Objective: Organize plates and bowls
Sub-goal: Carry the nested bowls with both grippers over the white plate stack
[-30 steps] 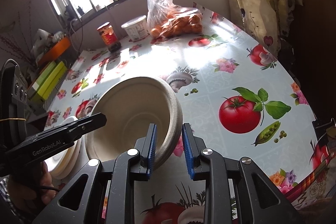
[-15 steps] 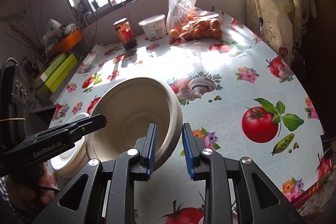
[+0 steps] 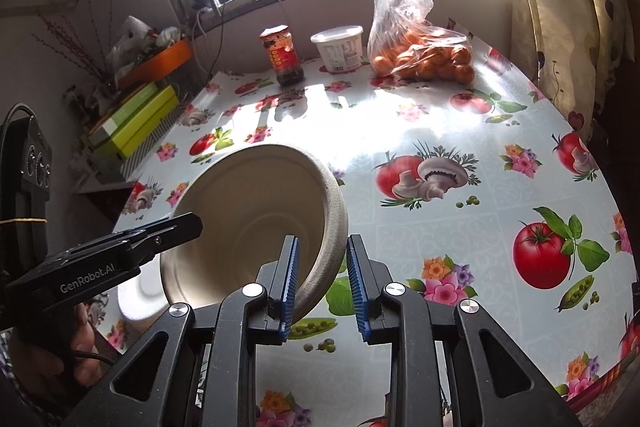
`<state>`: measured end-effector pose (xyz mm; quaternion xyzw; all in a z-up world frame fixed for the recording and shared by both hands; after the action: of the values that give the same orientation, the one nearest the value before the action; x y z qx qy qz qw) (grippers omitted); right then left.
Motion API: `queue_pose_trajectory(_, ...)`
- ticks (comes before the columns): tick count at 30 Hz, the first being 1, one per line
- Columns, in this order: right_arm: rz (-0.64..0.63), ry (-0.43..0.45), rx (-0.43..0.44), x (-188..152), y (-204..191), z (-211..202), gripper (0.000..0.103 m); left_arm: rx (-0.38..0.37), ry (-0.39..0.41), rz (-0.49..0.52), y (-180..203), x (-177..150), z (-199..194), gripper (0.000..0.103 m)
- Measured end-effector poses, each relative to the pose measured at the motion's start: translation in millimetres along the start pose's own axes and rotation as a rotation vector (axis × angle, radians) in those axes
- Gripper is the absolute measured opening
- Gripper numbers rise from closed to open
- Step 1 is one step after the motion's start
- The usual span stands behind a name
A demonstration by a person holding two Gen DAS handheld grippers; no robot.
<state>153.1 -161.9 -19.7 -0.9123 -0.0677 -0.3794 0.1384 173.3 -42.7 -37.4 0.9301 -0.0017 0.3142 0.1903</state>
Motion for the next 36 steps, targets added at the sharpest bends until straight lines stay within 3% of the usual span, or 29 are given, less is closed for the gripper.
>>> queue_pose_trajectory(36,-0.198,-0.058,0.173,19,-130,44,0.024,0.163,0.107,-0.184,-117,3,-67,0.021)
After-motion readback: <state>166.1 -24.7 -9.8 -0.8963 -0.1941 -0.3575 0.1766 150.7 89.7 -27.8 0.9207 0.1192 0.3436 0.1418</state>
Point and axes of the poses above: each gripper's, at about its wrist camera, not at the fingertips, and z roughly the way its jaws point, y to its right, x to its top, the point moved 10 cm from there along z, roughly the way its jaws point, and after that the axes turned 5 degrees about -z, right-handed, at the moved point
